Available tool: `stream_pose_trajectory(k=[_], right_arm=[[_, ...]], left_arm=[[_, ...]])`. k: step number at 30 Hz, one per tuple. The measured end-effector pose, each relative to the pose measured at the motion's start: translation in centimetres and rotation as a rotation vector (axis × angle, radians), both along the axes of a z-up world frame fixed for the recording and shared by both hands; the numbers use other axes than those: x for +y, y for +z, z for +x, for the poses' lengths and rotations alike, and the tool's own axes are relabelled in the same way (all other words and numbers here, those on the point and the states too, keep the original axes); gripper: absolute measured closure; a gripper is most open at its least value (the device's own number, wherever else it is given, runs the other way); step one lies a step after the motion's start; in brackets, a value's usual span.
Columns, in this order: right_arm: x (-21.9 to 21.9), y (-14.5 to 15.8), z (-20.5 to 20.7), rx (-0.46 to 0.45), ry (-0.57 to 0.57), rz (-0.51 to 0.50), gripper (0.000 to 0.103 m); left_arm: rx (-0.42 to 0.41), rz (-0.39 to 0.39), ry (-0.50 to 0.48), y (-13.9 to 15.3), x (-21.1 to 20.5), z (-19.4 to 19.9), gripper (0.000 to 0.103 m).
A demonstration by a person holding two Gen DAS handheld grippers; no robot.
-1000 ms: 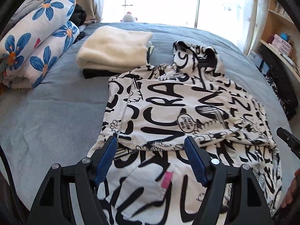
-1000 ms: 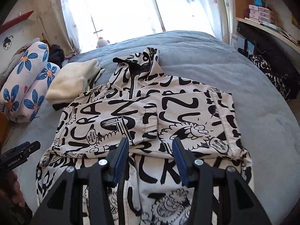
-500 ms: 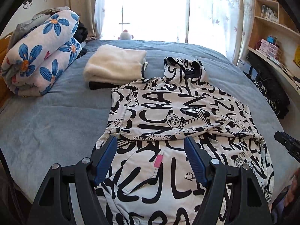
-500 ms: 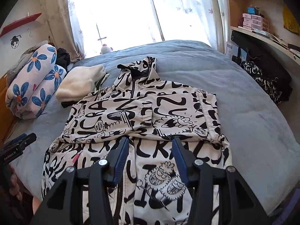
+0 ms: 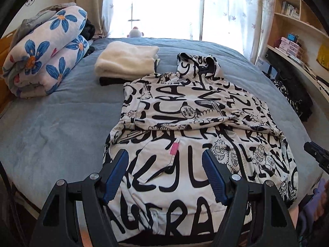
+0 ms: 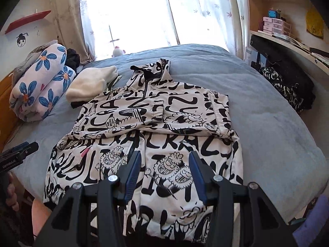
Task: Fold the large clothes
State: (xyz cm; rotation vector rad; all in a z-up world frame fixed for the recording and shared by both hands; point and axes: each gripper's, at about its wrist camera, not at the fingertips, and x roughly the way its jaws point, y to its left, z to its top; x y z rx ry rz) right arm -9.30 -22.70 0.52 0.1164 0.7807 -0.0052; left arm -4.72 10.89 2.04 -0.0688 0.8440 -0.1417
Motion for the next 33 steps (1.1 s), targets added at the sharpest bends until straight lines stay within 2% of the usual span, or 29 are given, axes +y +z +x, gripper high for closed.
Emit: stream_pose_trajectory(k=[7,18,27,33], right_arm=[[-0.5,-1.7,-1.6,0.03,0.001,0.017,0.055],[-2.1,-4.5,-3.0,0.096,0.005,0.058,0.055],[-4.6,-7.3,-4.6,0.178,0.006,0.018,0.051],[-7.9,-9.5,-5.5,0.245,-0.072,0.065,0.051]], left_arm=[[0.058,0.026,0.018,-2.4,1.2,-1.0,0.031],[0.21,0.075,0.032,-7.2,3.5,-1.5,0.031],[0.358,0.008,0.051,-11.9,7.1,-2.0,0.031],[0.39,-0.112,0.072,-13.5,8.9,-2.1,0.029]])
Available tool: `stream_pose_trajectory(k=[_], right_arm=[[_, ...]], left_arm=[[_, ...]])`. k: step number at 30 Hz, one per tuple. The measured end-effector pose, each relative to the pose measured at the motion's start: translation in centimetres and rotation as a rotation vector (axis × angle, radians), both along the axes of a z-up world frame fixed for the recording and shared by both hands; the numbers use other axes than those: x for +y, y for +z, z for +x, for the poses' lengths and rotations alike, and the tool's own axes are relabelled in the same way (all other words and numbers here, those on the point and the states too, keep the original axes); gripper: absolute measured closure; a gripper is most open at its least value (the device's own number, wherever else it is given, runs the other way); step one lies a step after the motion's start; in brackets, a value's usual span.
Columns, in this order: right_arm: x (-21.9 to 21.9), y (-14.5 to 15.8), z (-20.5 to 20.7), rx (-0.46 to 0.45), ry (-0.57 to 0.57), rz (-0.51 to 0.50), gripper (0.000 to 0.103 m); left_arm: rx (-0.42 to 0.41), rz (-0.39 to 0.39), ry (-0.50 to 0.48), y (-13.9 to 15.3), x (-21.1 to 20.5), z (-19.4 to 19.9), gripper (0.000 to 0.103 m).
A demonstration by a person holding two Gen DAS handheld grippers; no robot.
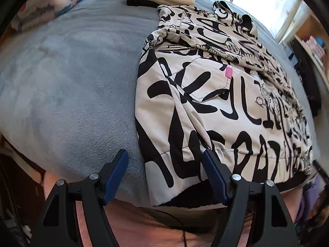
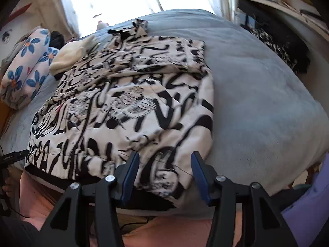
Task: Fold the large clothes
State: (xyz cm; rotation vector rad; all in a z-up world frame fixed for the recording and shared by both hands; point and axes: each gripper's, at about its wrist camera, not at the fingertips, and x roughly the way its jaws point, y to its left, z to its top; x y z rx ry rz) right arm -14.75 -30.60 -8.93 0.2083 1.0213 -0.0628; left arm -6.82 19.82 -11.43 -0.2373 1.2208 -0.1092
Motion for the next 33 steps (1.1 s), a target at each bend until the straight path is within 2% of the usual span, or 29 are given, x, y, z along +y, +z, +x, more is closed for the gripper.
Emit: stream_pose_trajectory(k=[6,9,11,17,19,20,21,22,23,24,25,26,27,31,33], right_arm=[[-2.5,-2.1,-0.2,0.053,-0.073,0.105,0.051],[-3.0,-3.1,0.2,0.062,-0.076,0.209,0.051],[-2.7,-3.6,0.7,0.07,-0.06,0.244,0.051],[-1.6,-4.6,2.0,0.073,-0.016,0.259,0.049],[-1.4,-4.7,2.2,0.07,-0.003,0.258,0.052],[-1.3,-4.7,2.3,0.068,0.008,0.253,0.058],[-1.2,-4.6,2.4,0.069,0.014,0.247,0.066],[-1.0,-4.5,2.4,0.072,0.022,0.236,0.069],[-0.7,-4.3,2.5,0.072,0.029,0.212,0.079],[-0.5,-4.0,2.6,0.071,0.036,0.189,0.084],[-0.1,-3.6,2.6,0.063,0.043,0.173,0.086],[0.1,-3.1,2.6,0.049,0.048,0.156,0.087],[0.3,-2.6,2.6,0.033,0.054,0.136,0.088],[0.4,0.3,1.9,-0.042,0.05,0.118,0.09],[0.2,1.5,1.5,-0.065,0.043,0.125,0.09]], left_arm=[[0.017,-0.039,-0.006,-0.6,-0.1,0.6,0.027],[0.027,-0.07,-0.017,-0.8,-0.4,1.2,0.026],[0.034,-0.091,-0.023,-1.0,-0.7,1.6,0.022],[0.041,-0.038,-0.066,-2.3,-2.4,2.3,0.014],[0.035,-0.034,-0.07,-2.5,-2.4,2.6,0.014],[0.035,-0.033,-0.069,-2.7,-2.4,2.8,0.014],[0.031,-0.026,-0.064,-2.6,-2.5,3.0,0.019],[0.023,-0.015,-0.06,-2.5,-2.5,3.1,0.036],[0.015,-0.001,-0.059,-2.4,-2.7,3.2,0.046],[0.007,0.007,-0.069,-2.1,-3.0,3.3,0.061],[-0.003,0.006,-0.078,-1.7,-3.2,3.3,0.075],[-0.024,0.032,-0.076,-1.2,-3.6,3.2,0.08],[-0.036,0.053,-0.079,-0.8,-3.9,3.1,0.091],[-0.088,0.075,-0.062,1.8,-4.3,2.4,0.097],[-0.1,0.056,-0.054,3.1,-4.0,1.8,0.097]])
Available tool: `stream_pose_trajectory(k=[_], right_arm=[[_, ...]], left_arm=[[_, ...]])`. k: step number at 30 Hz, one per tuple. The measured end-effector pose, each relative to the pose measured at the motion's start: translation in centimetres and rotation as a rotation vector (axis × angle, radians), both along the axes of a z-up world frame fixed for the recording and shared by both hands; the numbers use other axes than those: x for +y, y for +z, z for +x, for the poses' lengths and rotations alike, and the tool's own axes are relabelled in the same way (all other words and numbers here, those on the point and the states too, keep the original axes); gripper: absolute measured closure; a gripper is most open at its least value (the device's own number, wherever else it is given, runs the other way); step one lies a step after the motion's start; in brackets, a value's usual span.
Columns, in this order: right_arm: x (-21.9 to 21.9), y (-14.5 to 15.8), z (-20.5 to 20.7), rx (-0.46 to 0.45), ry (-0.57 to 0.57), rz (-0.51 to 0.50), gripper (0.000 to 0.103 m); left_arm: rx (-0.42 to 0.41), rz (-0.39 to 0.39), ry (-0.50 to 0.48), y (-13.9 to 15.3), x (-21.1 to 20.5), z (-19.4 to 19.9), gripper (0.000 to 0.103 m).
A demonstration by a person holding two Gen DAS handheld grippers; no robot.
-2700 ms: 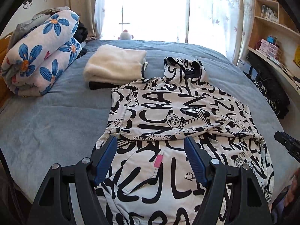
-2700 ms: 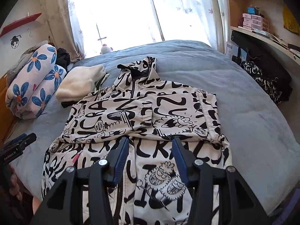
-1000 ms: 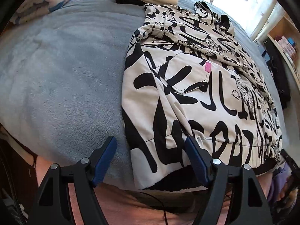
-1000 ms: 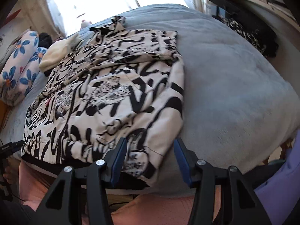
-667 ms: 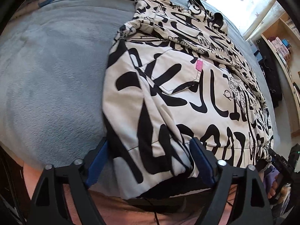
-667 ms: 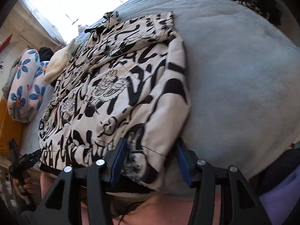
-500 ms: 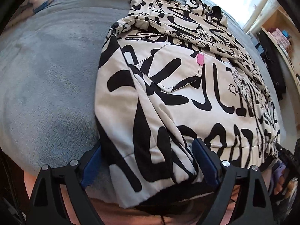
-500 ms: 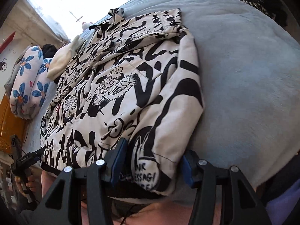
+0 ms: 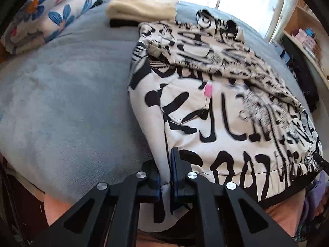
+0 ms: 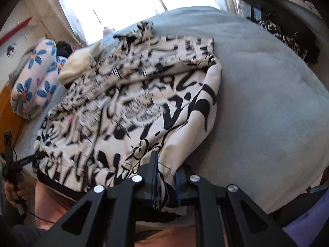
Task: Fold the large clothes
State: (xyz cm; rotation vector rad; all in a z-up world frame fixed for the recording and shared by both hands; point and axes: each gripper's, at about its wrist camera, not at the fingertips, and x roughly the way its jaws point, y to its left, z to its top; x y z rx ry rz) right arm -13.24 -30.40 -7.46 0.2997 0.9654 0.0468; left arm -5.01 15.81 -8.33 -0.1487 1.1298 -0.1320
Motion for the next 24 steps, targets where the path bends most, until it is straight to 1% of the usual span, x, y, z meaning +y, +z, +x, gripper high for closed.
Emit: stream_pose_trajectory(k=[2,6,10,14,16,19,22,24], right_arm=[[-0.2,1.0,-0.6,-0.033,0.007,-0.004,0.091],[-0.4,2.3,-2.3,-0.039,0.017,-0.003,0.091],[-1.1,3.4,-3.9,-0.035,0.016,0.012,0.091],[-2.3,3.9,-4.7,-0.044,-0.003,0.06,0.091],[-2.8,4.0,-4.2,-0.051,-0.008,0.078,0.091],[-3.7,4.5,-2.3,-0.073,-0.02,0.12,0.091],[-4.4,5.8,-0.1,-0.112,-0.031,0.16,0.091],[-4.6,6.9,2.1,-0.141,-0.04,0.171,0.091]], left_arm=[[-0.014,-0.015,-0.001,1.1,0.5,-0.7,0.097],[-0.023,-0.022,-0.013,2.6,0.8,-2.0,0.097],[0.01,-0.041,-0.019,3.5,1.5,-3.5,0.097],[0.036,-0.084,-0.019,4.3,2.3,-3.9,0.097],[0.04,-0.116,-0.013,4.6,2.6,-3.2,0.097],[0.026,-0.19,-0.002,5.7,2.8,-0.5,0.097],[-0.012,-0.244,0.01,7.3,2.6,2.9,0.097],[-0.056,-0.259,0.014,8.4,2.2,5.1,0.097]])
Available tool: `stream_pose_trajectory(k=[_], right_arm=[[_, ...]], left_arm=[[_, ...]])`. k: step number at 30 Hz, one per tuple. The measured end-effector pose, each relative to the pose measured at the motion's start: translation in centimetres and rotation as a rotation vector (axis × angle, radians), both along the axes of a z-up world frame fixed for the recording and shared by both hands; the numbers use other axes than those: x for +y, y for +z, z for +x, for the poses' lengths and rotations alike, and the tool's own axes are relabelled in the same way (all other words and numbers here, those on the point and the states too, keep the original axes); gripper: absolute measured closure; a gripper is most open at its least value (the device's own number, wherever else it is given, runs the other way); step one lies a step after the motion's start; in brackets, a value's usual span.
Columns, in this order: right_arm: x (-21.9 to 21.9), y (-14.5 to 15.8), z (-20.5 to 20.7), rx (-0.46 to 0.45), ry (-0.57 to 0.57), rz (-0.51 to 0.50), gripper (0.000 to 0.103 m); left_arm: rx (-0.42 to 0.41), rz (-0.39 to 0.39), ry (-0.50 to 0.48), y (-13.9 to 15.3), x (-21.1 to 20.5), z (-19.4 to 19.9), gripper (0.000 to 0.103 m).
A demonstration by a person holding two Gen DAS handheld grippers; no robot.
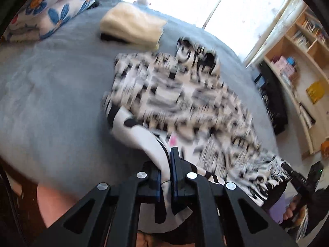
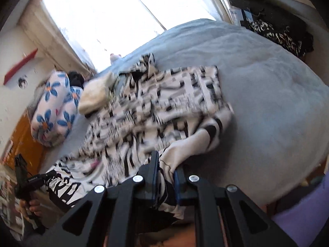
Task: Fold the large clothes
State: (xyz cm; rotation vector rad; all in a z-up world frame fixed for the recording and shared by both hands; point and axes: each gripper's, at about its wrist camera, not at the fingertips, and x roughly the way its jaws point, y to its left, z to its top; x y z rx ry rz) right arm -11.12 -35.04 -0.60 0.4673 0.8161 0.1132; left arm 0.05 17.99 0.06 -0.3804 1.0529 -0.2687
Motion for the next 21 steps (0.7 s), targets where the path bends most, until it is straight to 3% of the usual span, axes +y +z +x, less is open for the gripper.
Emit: stream_pose_trajectory(k=[7,10,14,15,17,19,21], right_arm=[[-1.7,2.0,11.6,-0.025,-0.043,0.045,0.091],[-1.7,1.7,17.3,-0.012,-0.065,0.028,0.091],[-1.5,-0.8,24.4,0.051,-0.101,0.021,0.089],[-1.6,-1.7,26.1,0.074,-0.112,0.023,0.084],[-2.0,-3.8,29.4,0.128,-0.136,0.051,0.079],[-2.4,-5.5,31.4,0.167,-0.144,0.096,0.067],[-3.0,-6.7,32.6,0.164,-0.148,0.148,0.059]], left_arm=[[-0.061,0.015,0.073,0.3,-0.9,12.7,0.097],[-0.035,0.02,0.096,-1.4,-1.5,18.6,0.096],[-0.016,0.037,0.145,-4.6,-2.4,25.2,0.094],[0.0,0.046,0.155,-5.6,-2.7,27.1,0.091],[0.036,0.045,0.165,-7.4,-2.6,29.1,0.081],[0.057,0.047,0.2,-8.7,-2.2,30.9,0.045],[0.045,0.024,0.24,-9.3,-1.3,32.2,0.028]])
